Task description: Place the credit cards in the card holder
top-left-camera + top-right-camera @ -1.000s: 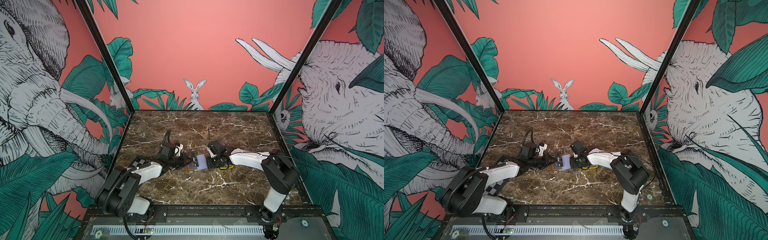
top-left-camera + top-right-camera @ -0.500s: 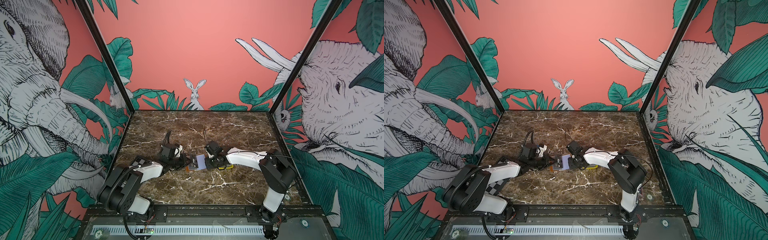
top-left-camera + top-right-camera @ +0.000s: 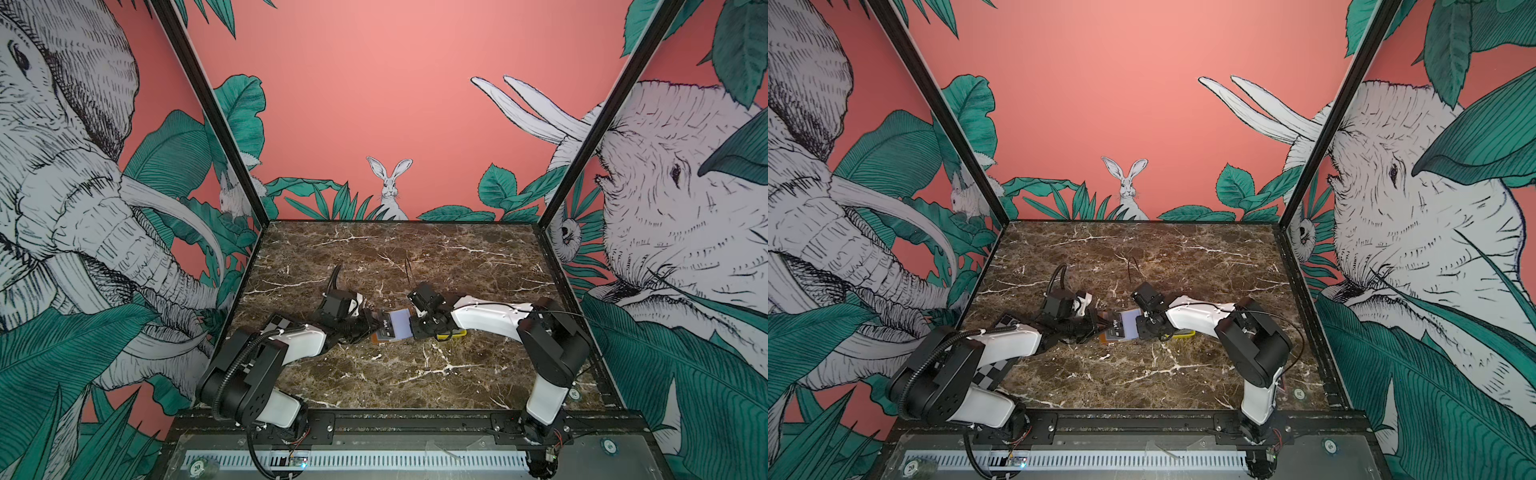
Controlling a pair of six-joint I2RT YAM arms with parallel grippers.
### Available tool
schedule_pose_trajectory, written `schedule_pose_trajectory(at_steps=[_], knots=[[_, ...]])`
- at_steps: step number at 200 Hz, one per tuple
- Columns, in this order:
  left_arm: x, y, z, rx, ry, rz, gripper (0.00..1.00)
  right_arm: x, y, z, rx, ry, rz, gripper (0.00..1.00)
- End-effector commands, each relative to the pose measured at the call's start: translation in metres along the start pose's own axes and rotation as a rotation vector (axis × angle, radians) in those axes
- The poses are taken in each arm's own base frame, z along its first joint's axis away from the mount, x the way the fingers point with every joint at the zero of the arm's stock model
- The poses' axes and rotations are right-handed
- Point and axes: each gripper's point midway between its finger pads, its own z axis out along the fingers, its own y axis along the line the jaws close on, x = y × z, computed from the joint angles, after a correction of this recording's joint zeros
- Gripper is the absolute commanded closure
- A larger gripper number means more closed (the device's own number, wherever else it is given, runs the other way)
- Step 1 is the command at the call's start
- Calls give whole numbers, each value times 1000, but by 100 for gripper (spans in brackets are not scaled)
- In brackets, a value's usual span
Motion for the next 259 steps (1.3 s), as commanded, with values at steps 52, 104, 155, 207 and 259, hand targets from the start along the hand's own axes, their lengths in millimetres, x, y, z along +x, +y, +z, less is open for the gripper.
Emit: schedule_pose_trajectory(at_steps=[52, 104, 155, 207, 259], knots=[[-2, 3, 3, 15, -14, -49, 100, 21, -12, 10, 64, 79, -19, 90], [-1, 3, 6, 23, -4, -52, 100, 22, -12, 11, 67, 81, -19, 90], [0, 2, 10, 37, 6, -48, 100, 22, -12, 13, 69, 84, -17, 90], [-3, -9, 7, 57, 1, -9, 100, 24, -14, 14, 75, 88, -16, 90], [-2, -4, 13, 47, 17, 5, 100, 23, -14, 14, 75, 89, -17, 91]])
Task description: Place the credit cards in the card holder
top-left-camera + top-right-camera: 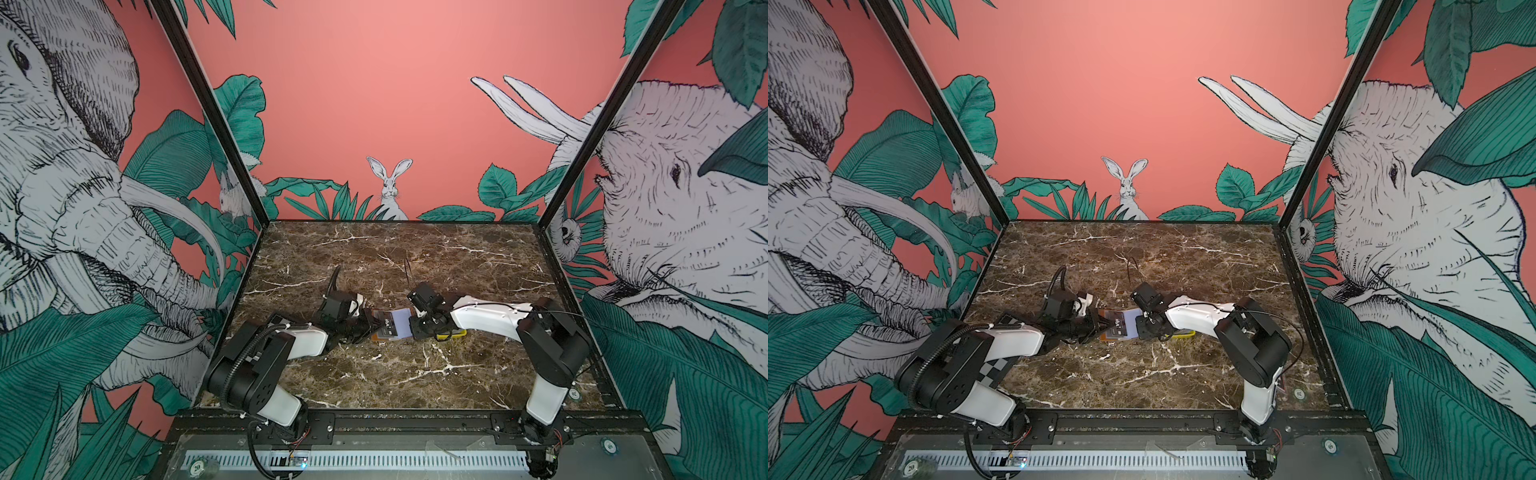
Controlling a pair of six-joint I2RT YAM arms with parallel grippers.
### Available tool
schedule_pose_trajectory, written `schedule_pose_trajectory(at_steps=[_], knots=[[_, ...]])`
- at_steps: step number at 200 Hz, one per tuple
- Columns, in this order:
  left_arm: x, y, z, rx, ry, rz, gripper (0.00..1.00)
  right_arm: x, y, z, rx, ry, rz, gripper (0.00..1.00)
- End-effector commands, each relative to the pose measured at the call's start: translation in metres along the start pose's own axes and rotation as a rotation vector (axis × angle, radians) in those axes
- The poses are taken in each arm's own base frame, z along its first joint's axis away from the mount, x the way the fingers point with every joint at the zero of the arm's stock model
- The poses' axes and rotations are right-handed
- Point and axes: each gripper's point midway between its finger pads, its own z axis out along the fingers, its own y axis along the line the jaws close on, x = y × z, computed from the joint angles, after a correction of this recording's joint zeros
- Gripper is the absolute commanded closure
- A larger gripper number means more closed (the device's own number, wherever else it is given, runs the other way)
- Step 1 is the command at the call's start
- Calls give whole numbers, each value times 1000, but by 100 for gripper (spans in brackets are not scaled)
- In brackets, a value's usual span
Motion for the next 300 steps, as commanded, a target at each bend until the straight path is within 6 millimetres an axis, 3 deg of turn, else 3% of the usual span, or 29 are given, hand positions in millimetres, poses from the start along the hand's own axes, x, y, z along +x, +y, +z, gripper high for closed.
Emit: schedule_pose_trajectory(at_steps=[1, 80, 121, 197, 260, 300], knots=[[1, -1, 4, -2, 15, 29, 100, 23, -14, 14, 69, 89, -15, 90], [7, -4, 6, -25, 100, 129, 100, 24, -14, 14, 72, 91, -13, 91], [8, 2, 9, -21, 89, 82, 100, 23, -13, 15, 68, 91, -13, 91], [9, 10, 11, -47, 79, 5, 84, 25, -9, 18, 40, 94, 7, 92], [13, 29, 3, -208, 114, 7, 71, 27, -16, 18, 74, 99, 5, 92], [16, 38, -4, -288, 138, 19, 68, 27, -16, 18, 76, 99, 5, 93]])
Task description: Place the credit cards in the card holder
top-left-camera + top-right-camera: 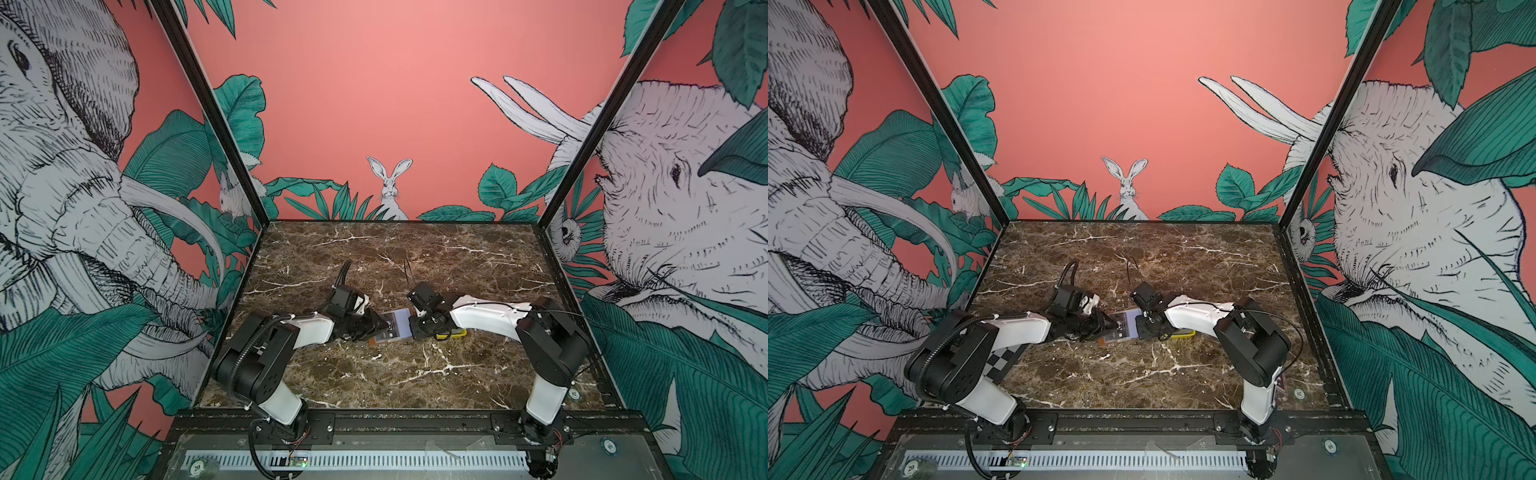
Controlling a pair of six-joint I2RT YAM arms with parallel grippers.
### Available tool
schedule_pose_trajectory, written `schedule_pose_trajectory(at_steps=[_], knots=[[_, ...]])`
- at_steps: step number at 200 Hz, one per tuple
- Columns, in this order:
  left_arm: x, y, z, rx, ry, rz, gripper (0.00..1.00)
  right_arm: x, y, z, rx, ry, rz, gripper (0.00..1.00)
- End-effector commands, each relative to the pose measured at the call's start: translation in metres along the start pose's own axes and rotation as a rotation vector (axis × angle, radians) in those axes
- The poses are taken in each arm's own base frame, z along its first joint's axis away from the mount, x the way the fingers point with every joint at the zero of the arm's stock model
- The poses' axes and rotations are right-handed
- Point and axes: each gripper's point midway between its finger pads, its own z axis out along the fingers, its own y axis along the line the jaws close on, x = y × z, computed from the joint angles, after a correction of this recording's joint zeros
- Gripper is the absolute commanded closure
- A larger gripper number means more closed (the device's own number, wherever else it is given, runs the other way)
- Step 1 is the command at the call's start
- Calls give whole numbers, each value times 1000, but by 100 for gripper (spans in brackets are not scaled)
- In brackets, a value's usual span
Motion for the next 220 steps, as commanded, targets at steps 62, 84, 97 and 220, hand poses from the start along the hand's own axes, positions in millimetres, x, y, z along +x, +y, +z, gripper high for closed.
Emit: schedule_pose_trajectory(at_steps=[62, 84, 97, 220], knots=[[12, 28, -6, -163, 44, -9, 77, 26, -15, 18, 68, 91, -5, 93], [11, 23, -3, -154, 46, 0, 80, 26, -15, 18, 67, 92, -4, 94], [10, 21, -2, -146, 46, 4, 82, 25, -15, 18, 67, 91, -5, 94], [-1, -4, 12, -110, 46, 53, 87, 26, -14, 20, 65, 96, -5, 95]])
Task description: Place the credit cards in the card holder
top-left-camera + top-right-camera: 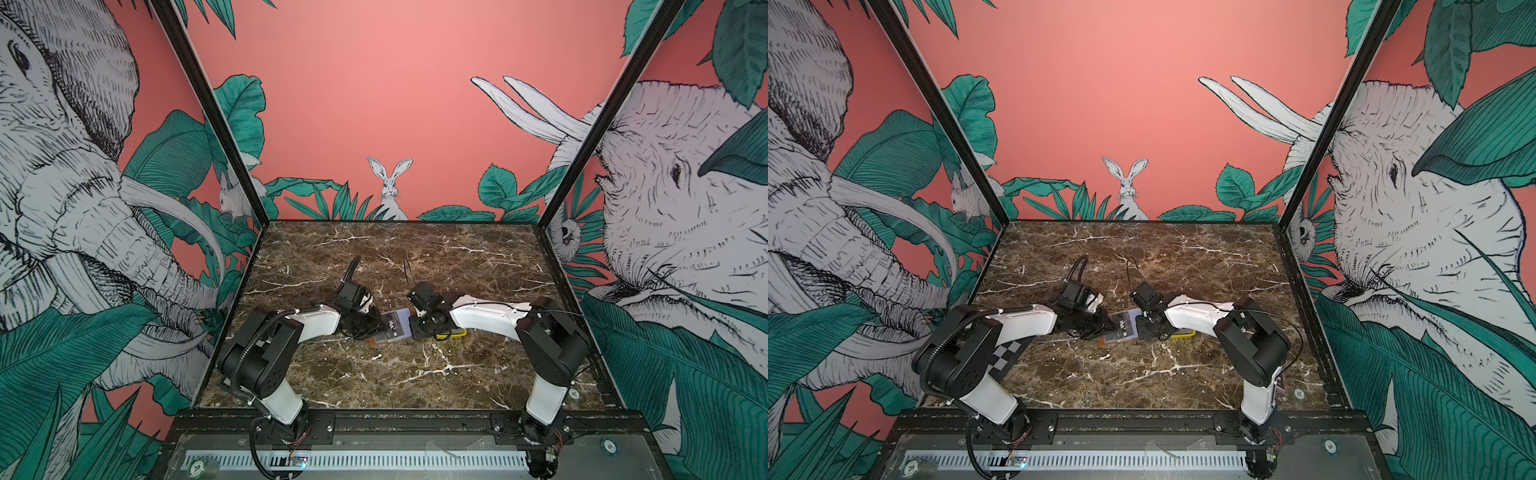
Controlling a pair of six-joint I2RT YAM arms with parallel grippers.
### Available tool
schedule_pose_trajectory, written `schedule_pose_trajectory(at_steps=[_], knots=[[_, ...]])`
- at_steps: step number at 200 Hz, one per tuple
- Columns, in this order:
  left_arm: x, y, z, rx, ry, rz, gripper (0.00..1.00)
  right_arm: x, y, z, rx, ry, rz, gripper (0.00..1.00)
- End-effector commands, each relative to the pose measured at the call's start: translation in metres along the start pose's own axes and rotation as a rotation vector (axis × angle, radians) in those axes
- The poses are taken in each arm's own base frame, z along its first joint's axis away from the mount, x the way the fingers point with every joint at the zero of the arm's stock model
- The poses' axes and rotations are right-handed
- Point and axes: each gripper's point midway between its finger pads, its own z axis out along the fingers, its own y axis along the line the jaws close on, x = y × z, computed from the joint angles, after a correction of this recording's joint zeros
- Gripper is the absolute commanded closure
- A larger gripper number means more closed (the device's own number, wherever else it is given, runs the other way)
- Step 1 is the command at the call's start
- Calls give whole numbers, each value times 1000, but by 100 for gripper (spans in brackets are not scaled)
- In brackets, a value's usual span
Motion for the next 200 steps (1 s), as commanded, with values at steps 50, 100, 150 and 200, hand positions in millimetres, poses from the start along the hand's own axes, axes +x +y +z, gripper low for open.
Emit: schedule_pose_trajectory(at_steps=[50, 100, 150, 200], knots=[[-10, -12, 8, -9, -6, 25, 88, 27, -14, 20, 63, 94, -5, 95], [-12, -21, 13, 10, -9, 33, 88, 26, -14, 20, 63, 94, -4, 95], [-14, -26, 14, 19, -14, 39, 90, 26, -14, 20, 60, 93, -3, 95], [-17, -29, 15, 23, -15, 47, 90, 25, -12, 19, 50, 82, -5, 96]])
